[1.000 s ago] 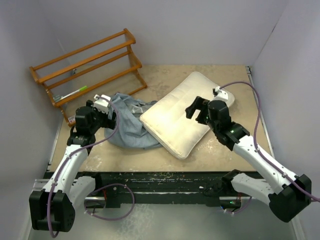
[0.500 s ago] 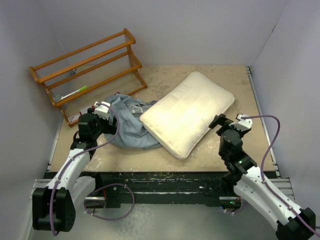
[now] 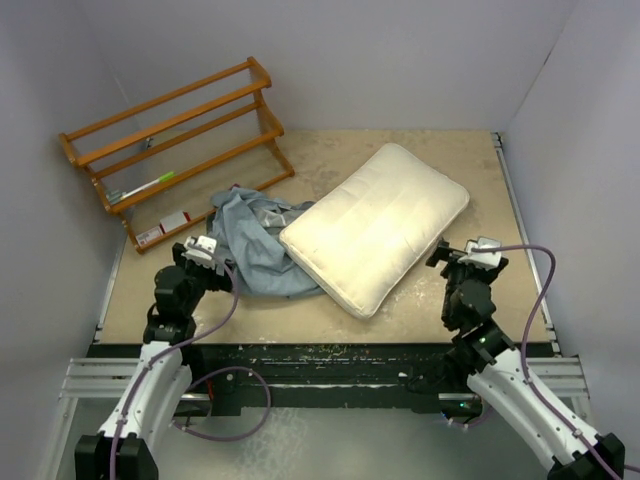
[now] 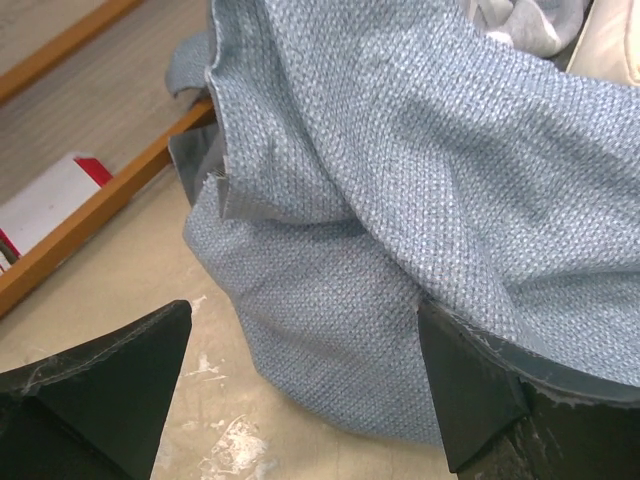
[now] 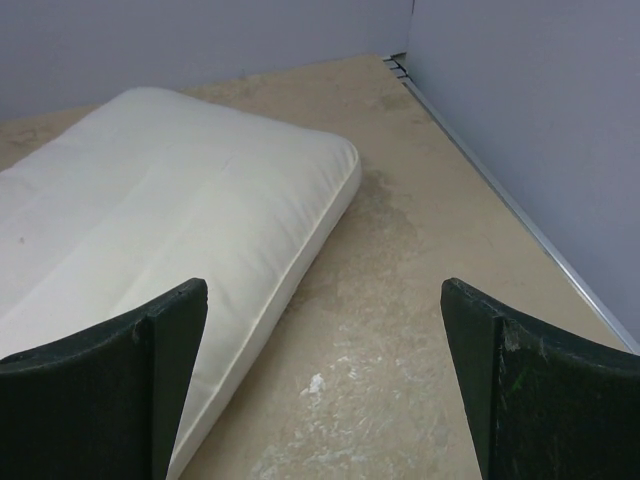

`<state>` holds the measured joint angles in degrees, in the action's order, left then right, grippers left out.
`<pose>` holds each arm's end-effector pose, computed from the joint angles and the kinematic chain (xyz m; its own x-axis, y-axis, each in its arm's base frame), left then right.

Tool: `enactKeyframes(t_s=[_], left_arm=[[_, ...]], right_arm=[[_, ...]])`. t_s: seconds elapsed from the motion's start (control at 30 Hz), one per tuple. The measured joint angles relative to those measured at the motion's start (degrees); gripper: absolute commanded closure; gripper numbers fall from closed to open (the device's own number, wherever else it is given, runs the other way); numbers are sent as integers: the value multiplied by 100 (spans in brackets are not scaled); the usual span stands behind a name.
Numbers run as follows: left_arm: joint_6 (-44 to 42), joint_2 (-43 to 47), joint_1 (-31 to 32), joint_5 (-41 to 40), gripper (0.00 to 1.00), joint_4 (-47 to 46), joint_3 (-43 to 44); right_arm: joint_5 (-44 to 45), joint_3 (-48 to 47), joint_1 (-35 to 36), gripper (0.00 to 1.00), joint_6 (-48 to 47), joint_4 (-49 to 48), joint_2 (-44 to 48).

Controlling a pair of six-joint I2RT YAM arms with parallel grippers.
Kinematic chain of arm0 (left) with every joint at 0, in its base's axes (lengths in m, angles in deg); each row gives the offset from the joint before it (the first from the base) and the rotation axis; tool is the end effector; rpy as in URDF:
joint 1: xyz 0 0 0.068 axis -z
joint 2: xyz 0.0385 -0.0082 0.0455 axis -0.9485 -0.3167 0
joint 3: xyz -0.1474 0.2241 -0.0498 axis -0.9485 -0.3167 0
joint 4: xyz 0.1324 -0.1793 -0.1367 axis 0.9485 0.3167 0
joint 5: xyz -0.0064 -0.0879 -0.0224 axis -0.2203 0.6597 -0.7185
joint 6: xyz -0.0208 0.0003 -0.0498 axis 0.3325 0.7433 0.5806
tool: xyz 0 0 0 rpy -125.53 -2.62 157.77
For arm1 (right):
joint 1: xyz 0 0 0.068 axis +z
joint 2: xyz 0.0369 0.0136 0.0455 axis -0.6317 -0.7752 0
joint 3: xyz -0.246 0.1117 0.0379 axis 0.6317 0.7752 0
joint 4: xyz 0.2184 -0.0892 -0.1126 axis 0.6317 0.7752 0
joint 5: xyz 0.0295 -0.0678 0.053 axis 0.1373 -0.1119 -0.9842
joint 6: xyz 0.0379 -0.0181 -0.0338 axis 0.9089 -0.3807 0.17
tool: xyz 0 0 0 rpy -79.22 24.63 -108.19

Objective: Remove the pillowcase from the pillow

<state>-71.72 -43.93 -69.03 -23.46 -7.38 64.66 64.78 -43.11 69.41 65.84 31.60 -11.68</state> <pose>0.1498 -0.0128 0.1746 -0.2490 0.1236 -0.9606 0.2393 0.9689 0.0627 0.1164 0.0369 0.2421 0.1700 0.1490 -0.9741 0.2944 0.9357 0.1945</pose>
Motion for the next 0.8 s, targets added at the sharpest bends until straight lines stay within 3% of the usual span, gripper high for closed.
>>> enactKeyframes(t_s=[0.23,0.5,0.7,0.8], left_arm=[[136,573,-20,-337,1,-87,-319],[297,476,-24,-789,1,-131,-404],[302,450,-24,-872,1,-164,-407],[302,509,-24,-870,1,-164,-411]], right_arm=[[70,-4,2,0,59,350,-407],[289,634,0,0,-4,236,765],[321,743,0,0,66,-162,-407],[302,754,0,0,81,-179,-531]])
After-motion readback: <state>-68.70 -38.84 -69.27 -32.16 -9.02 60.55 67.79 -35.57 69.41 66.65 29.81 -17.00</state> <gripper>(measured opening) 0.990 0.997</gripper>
